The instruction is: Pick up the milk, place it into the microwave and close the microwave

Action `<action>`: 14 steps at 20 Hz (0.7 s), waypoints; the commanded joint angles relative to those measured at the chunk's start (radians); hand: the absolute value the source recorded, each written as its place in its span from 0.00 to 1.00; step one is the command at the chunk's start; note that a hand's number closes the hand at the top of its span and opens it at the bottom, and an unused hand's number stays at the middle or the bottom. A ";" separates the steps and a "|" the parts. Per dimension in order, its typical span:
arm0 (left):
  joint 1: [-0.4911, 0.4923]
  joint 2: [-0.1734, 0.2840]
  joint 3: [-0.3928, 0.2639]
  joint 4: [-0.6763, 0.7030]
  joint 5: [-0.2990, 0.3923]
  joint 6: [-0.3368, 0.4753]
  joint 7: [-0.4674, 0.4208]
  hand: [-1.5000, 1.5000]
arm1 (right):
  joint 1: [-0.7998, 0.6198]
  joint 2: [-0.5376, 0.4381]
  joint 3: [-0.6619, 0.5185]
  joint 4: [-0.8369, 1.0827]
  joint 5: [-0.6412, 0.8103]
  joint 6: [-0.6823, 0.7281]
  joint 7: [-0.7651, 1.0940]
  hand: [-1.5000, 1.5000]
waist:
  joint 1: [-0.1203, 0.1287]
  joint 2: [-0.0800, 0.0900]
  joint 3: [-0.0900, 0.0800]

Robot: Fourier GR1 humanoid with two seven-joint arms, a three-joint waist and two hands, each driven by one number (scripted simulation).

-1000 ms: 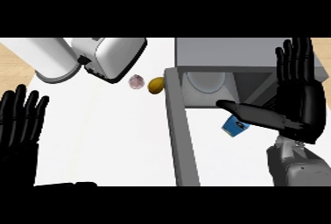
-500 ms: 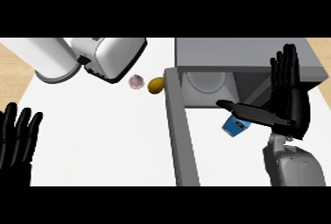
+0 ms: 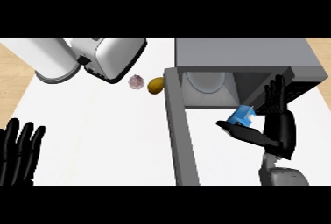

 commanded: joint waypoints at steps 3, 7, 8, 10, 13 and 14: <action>0.110 -0.003 -0.059 0.013 -0.012 -0.018 -0.104 0.00 | 0.093 0.002 -0.021 0.151 -0.053 0.019 -0.174 0.00 | 0.003 0.001 0.001; 0.085 -0.003 -0.091 -0.066 -0.053 0.028 -0.025 0.00 | 0.046 -0.012 -0.075 0.224 -0.100 0.042 -0.212 0.00 | 0.001 0.002 0.001; 0.045 -0.003 -0.055 -0.016 -0.045 0.015 -0.030 0.00 | 0.092 -0.010 -0.066 0.226 -0.088 0.045 -0.271 0.00 | -0.002 0.002 0.001; 0.036 0.010 -0.036 -0.077 -0.024 0.015 0.032 0.00 | 0.063 -0.016 -0.104 0.339 -0.111 0.063 -0.362 0.00 | 0.000 0.003 0.001; 0.108 0.000 -0.084 -0.067 -0.054 0.008 -0.037 0.00 | -0.001 -0.019 -0.127 0.450 -0.137 0.067 -0.396 0.00 | 0.004 0.002 0.001; 0.127 -0.003 -0.133 -0.078 -0.076 0.036 -0.023 0.00 | 0.003 0.002 -0.086 0.431 -0.128 0.022 -0.390 0.00 | 0.003 0.002 0.001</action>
